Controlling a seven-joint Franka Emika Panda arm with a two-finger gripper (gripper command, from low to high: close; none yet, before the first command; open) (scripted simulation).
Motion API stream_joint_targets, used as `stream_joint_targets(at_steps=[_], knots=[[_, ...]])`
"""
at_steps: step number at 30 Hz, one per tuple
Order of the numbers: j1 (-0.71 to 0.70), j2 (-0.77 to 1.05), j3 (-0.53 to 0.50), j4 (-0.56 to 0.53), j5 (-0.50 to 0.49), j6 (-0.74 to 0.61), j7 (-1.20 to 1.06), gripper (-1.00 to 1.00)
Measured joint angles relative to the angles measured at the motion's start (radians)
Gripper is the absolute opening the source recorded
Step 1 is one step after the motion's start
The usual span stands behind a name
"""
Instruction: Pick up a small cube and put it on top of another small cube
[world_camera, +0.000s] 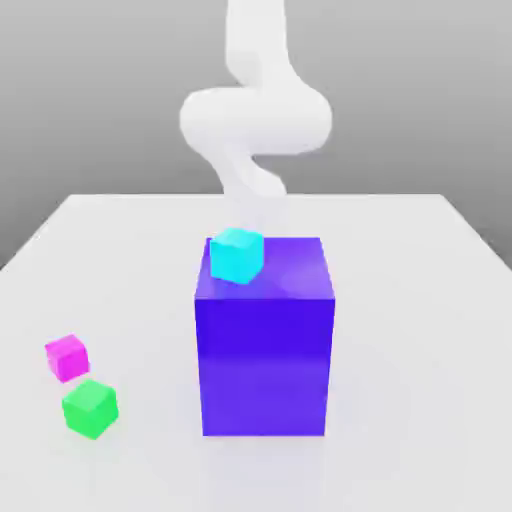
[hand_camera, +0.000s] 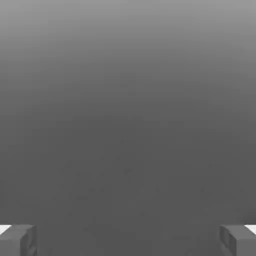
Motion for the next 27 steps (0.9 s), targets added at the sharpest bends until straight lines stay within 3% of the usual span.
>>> stream_joint_targets(at_steps=[9, 16, 22, 27], knots=[[-0.195, 0.299, -0.12, -0.166, -0.095, 0.186, 0.053, 0.0], [-0.317, 0.527, -0.253, -0.293, -0.101, 0.332, 0.045, 0.0], [-0.419, 0.732, -0.346, -0.403, 0.044, 0.46, -0.068, 0.0], [-0.534, 0.914, -0.219, -0.404, 0.267, 0.586, -0.232, 0.0]])
